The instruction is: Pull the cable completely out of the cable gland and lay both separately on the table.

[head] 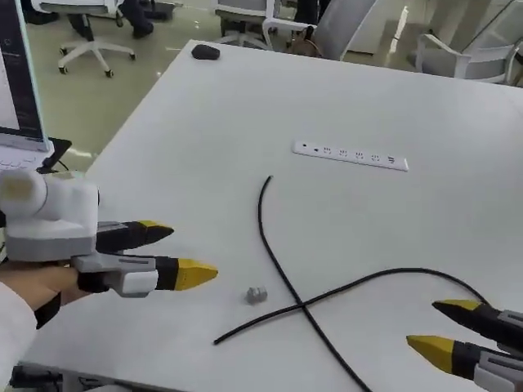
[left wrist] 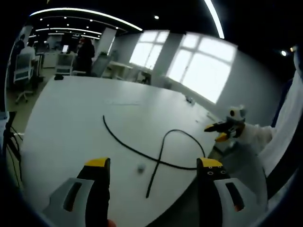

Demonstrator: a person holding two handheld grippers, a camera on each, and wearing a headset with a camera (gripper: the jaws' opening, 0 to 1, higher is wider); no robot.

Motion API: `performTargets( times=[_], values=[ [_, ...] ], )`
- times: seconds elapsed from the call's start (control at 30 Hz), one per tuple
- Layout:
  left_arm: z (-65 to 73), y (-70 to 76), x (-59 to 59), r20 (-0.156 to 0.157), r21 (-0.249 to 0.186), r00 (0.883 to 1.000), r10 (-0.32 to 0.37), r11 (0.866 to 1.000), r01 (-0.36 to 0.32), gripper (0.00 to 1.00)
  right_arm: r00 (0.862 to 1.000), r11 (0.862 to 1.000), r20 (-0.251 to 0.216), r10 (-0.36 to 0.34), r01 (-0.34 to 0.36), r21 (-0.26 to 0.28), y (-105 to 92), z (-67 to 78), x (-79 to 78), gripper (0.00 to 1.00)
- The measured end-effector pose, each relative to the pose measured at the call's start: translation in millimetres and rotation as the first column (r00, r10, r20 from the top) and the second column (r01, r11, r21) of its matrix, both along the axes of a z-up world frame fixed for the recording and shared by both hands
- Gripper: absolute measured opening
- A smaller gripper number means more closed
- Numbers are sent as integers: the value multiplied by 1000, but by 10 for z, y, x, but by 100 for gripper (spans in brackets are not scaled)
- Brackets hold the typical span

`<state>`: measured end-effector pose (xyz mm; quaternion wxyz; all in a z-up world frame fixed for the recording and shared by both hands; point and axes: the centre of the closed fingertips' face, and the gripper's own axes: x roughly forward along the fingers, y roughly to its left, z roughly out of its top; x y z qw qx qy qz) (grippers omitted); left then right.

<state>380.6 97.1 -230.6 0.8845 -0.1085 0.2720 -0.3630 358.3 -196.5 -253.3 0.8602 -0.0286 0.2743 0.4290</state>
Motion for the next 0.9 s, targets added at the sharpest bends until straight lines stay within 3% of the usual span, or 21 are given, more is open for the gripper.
performTargets(
  times=[0.13, 0.33, 0.53, 0.77, 0.9],
  values=[
    [-15, 92, -136, -9, 2, 1000, 17, 1000, -17, 75, 999, 999, -4, -35, 35, 8, -62, 47, -7, 47],
    [17, 163, -184, -4, -20, 998, 55, 998, -55, 75, 997, 997, -11, -76, 76, 30, -104, 96, 4, 45],
    [30, 133, -243, -3, -8, 999, 44, 999, -44, 76, 997, 997, -15, -75, 76, 27, -90, 114, -9, 44],
    [67, 67, -248, -2, -22, 999, 40, 999, -40, 77, 997, 997, -18, -70, 70, 25, -65, 99, -21, 44],
    [74, 59, -243, 6, -9, 999, 32, 999, -31, 80, 997, 997, -18, -70, 70, 25, -74, 103, -20, 44]
  ],
)
